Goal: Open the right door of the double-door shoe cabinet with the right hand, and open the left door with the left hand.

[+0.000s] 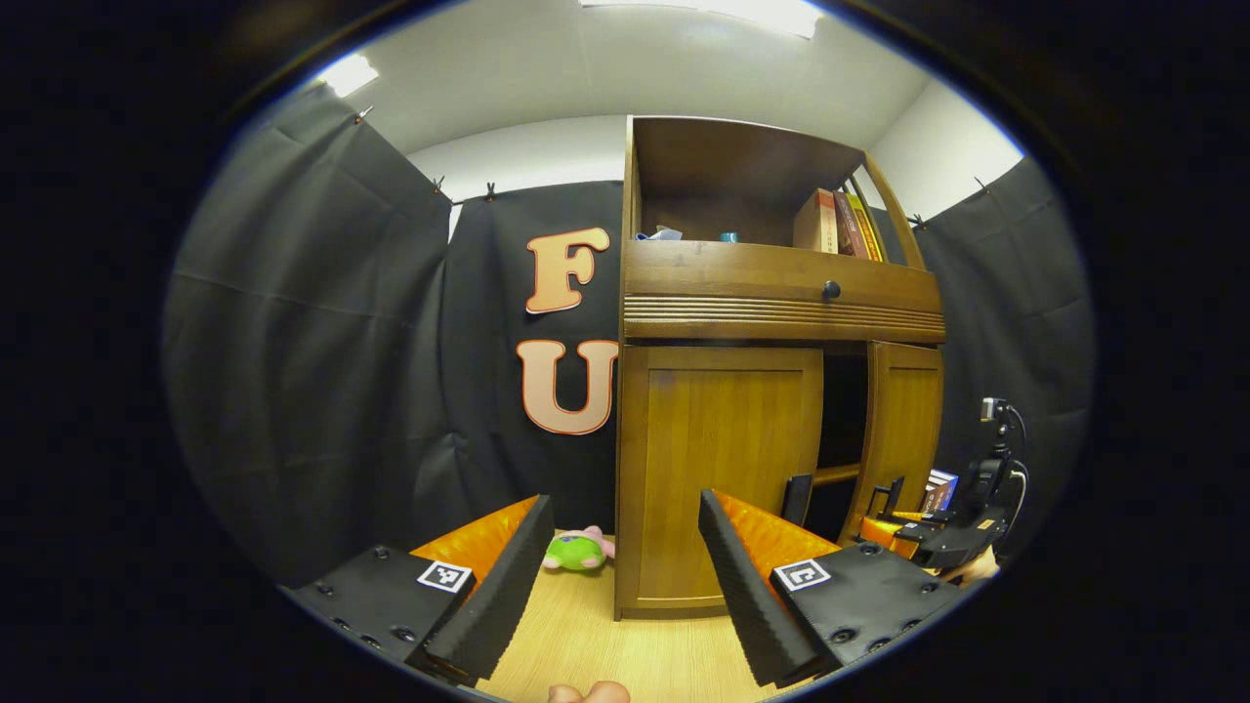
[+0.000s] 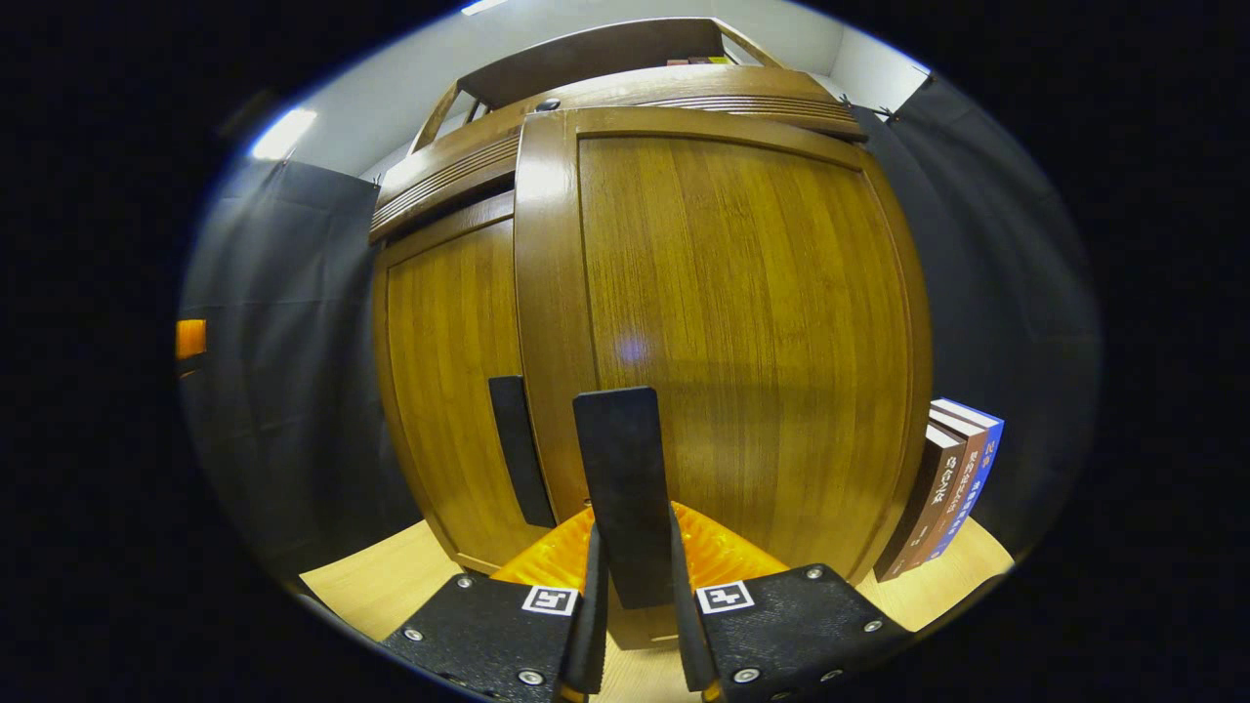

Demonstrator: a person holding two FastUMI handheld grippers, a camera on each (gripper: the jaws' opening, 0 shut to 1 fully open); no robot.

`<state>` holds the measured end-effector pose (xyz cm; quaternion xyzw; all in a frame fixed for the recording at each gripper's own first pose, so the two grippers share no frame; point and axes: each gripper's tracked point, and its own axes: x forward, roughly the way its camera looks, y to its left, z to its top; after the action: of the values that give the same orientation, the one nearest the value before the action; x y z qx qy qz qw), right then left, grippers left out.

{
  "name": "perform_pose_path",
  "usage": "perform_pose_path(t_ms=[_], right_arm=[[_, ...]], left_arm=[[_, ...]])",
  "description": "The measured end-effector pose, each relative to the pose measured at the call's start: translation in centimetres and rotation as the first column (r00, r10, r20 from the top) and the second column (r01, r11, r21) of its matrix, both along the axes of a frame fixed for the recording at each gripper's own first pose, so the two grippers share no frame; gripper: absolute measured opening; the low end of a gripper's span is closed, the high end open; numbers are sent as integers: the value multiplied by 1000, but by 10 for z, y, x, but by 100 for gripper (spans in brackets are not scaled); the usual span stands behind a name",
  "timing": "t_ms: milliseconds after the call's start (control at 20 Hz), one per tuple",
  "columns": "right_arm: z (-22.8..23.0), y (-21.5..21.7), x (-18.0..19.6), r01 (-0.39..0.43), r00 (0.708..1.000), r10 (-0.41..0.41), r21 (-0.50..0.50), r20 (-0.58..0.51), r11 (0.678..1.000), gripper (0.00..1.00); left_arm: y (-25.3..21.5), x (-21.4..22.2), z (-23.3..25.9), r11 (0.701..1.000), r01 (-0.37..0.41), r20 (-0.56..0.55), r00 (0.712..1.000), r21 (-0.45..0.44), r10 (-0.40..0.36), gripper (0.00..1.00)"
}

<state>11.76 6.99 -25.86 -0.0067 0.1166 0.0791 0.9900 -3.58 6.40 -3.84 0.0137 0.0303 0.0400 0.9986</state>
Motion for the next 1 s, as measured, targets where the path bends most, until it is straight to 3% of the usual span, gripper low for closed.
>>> perform_pose_path(t_ms=[600, 700, 1000], right_arm=[[17, -31, -54, 13, 1000, -13, -11, 6, 1000, 30], [21, -37, -61, 18, 1000, -18, -9, 8, 1000, 30], [31, -59, -85, 52, 999, -51, -7, 12, 999, 30]], left_arm=[[-32, -17, 8, 999, 47, 11, 999, 7, -47, 95], [-36, -18, 8, 998, 56, 5, 998, 5, -56, 99], [-45, -22, 10, 997, 74, 8, 997, 3, -74, 95]])
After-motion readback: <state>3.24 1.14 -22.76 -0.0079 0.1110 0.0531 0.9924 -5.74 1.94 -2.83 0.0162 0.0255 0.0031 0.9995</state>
